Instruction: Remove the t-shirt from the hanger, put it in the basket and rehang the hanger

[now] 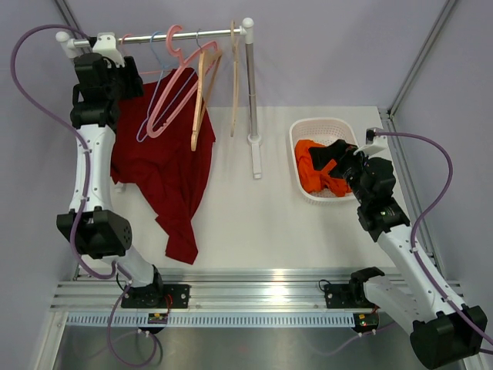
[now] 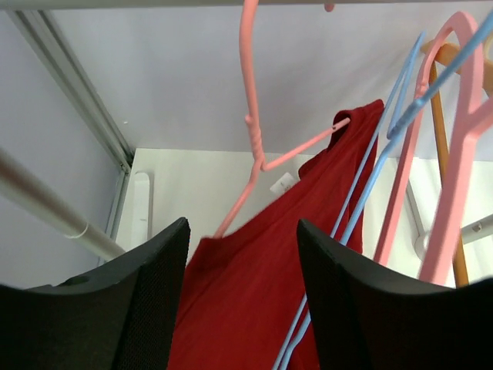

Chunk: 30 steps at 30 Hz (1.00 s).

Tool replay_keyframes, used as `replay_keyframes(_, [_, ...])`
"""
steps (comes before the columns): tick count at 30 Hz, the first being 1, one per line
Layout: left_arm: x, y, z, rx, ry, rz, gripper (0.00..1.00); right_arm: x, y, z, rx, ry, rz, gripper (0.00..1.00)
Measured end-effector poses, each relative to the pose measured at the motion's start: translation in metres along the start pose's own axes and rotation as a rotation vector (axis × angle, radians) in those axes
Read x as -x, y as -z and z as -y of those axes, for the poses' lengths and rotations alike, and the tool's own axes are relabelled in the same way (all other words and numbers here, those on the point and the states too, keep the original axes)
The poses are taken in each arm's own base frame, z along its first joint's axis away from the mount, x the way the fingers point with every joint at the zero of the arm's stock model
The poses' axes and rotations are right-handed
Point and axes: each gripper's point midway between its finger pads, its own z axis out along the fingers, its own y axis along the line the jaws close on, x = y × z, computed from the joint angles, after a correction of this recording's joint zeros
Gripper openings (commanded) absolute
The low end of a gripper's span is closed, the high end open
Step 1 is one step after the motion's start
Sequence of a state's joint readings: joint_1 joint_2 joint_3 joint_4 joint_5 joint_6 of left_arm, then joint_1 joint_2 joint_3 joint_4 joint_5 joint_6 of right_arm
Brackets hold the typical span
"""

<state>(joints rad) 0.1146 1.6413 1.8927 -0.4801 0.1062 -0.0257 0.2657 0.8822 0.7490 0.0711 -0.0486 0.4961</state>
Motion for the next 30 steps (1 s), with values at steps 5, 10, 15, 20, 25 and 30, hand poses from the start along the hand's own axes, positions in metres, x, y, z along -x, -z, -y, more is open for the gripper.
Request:
replay_keyframes(5, [-0.011, -0.021, -0.003, 0.000, 0.001, -0.031, 0.54, 0.000, 0.000, 0.000, 0.001, 0.000, 0.001, 0.99])
replay_keyframes(10, [-0.015, -0.035, -0.002, -0.015, 0.008, -0.046, 0.40, 0.001, -0.001, -0.002, 0.009, 0.000, 0.005, 0.99])
replay_keyframes(15, [-0.013, -0.034, 0.005, -0.051, 0.019, -0.050, 0.17, -0.001, -0.002, -0.003, 0.020, -0.003, -0.007, 0.98])
replay_keyframes(20, [-0.010, -0.032, 0.011, -0.072, 0.042, -0.046, 0.00, -0.008, -0.006, -0.002, 0.016, -0.006, -0.028, 0.98])
replay_keyframes(25, [-0.013, -0.022, 0.004, -0.028, 0.070, -0.033, 0.00, -0.013, -0.006, -0.009, 0.037, -0.004, -0.042, 0.98])
replay_keyframes(30, [-0.005, 0.017, 0.005, 0.003, 0.121, 0.040, 0.00, -0.018, -0.004, -0.024, 0.078, 0.009, -0.058, 0.95])
